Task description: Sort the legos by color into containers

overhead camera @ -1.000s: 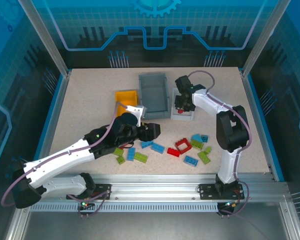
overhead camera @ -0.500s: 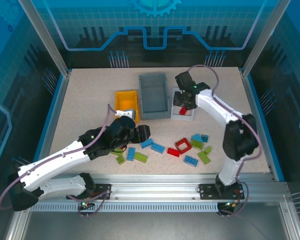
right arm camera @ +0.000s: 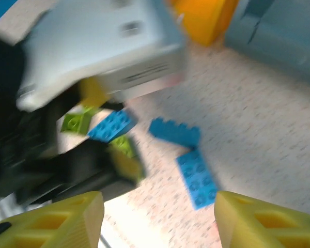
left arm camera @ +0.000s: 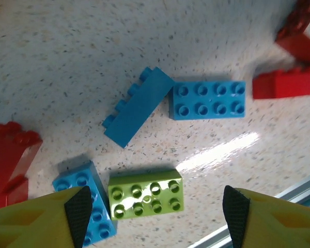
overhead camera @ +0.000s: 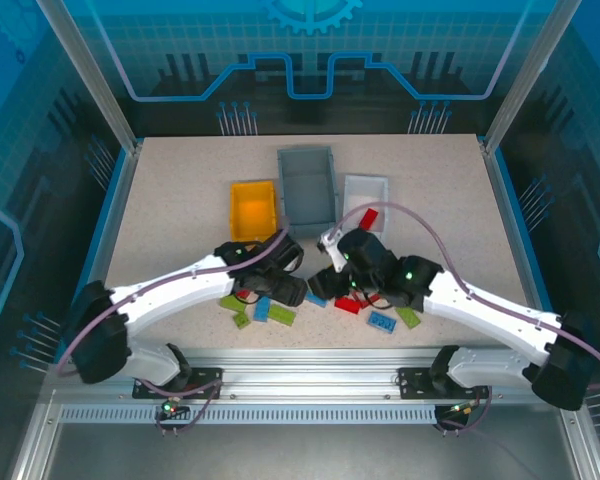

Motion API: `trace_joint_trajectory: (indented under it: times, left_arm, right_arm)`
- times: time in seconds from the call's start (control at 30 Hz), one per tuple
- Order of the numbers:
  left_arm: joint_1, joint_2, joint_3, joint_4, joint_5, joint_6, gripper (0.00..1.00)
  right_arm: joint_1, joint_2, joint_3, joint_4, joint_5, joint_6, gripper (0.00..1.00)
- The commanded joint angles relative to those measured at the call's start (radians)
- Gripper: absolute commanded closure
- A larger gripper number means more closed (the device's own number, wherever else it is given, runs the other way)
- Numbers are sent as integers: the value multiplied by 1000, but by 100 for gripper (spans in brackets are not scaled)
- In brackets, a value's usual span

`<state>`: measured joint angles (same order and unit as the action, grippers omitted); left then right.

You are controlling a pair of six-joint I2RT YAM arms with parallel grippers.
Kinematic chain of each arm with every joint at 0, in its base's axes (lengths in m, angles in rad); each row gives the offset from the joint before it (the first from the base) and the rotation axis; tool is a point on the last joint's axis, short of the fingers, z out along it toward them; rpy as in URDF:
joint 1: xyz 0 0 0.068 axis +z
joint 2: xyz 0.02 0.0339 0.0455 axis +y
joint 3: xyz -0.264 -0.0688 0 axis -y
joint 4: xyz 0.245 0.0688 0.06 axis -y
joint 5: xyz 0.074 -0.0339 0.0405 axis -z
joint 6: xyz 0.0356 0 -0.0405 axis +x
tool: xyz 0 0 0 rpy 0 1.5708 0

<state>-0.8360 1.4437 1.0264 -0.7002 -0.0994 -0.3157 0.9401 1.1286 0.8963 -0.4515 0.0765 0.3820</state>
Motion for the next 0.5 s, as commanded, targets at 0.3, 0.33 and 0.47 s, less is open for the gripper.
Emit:
trace_joint_trajectory:
  times: [0.3,0.33,0.47]
  left_arm:
    - [78,209,52,36,12,345,30]
    - [82,220,52,46,16,349,31]
    - [83,275,73,71,32,356,35]
  right_arm:
    - [79,-418,-138,-100,160,206,30]
    - [79,-425,-134,-112,165,204,29]
    - [79,-419,-122,-135,170,210,30]
